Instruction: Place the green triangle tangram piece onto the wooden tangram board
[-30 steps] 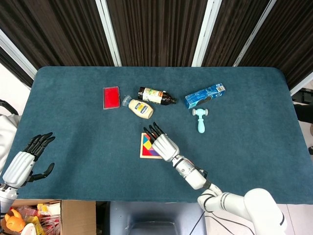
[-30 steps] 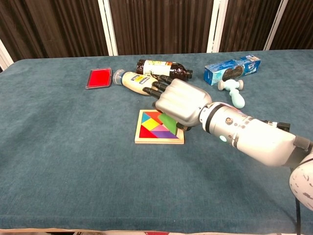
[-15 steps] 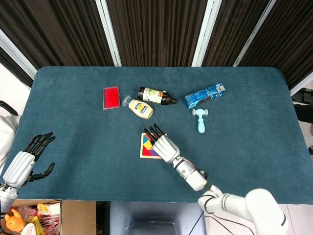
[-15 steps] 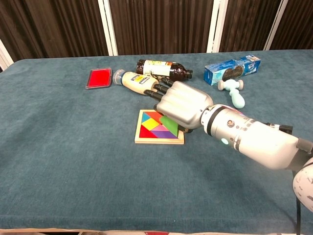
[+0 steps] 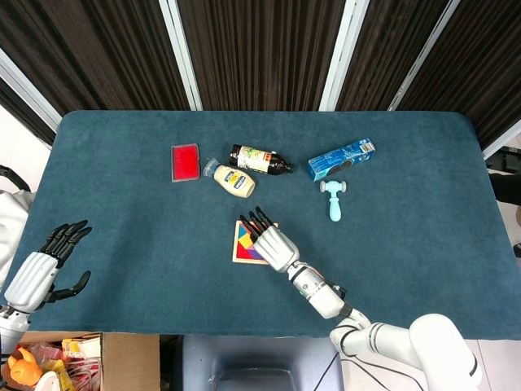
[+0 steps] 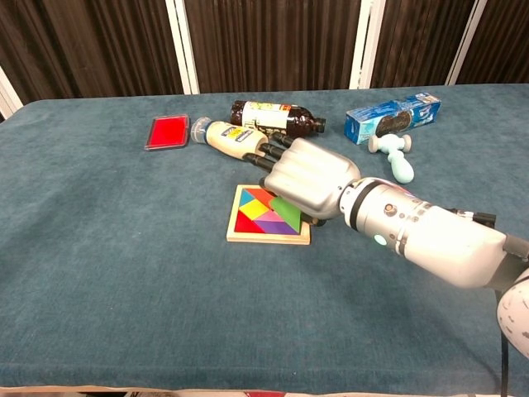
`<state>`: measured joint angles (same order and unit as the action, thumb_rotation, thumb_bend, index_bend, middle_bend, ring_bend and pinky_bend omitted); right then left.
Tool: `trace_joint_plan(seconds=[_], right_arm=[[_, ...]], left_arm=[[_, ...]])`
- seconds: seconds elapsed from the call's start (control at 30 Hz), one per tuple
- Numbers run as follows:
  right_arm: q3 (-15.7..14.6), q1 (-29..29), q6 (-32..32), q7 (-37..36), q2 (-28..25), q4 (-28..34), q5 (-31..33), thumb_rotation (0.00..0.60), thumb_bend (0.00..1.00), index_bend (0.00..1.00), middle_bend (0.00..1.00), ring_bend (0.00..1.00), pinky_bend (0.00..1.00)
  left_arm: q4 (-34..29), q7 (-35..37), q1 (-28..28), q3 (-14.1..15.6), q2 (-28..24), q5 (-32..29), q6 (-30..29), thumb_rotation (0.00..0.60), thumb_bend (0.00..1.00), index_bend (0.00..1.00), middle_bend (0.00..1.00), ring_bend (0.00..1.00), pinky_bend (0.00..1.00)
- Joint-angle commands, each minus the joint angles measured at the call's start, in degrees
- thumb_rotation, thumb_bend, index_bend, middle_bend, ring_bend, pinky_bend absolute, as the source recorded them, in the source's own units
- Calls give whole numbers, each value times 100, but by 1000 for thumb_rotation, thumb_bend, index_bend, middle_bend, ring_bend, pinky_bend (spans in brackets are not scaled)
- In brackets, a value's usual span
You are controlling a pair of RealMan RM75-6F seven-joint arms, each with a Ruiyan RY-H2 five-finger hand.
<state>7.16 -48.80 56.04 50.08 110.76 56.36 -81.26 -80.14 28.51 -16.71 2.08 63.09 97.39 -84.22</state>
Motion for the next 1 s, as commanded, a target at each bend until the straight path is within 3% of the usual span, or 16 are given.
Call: trace_joint_plan(seconds=[0.03,0.67,1.0], right_arm=[[6,0,-4,6,-8,10,12,600,438,491,0,0,0],[46,40,80,-67,-236,266,59,600,438,442,0,0,0],[145,68,-205,127,-433,323,471,600,438,412,0,0,0]], left_arm=[[-11,-1,10,8,-11,13,-21,600,457,0,0,0,0],[-21,-6,11,-1,-17,-7,-15,600,456,0,0,0,0],[-24,-71,-12,-6,10,-28,47,600,456,0,0,0,0]])
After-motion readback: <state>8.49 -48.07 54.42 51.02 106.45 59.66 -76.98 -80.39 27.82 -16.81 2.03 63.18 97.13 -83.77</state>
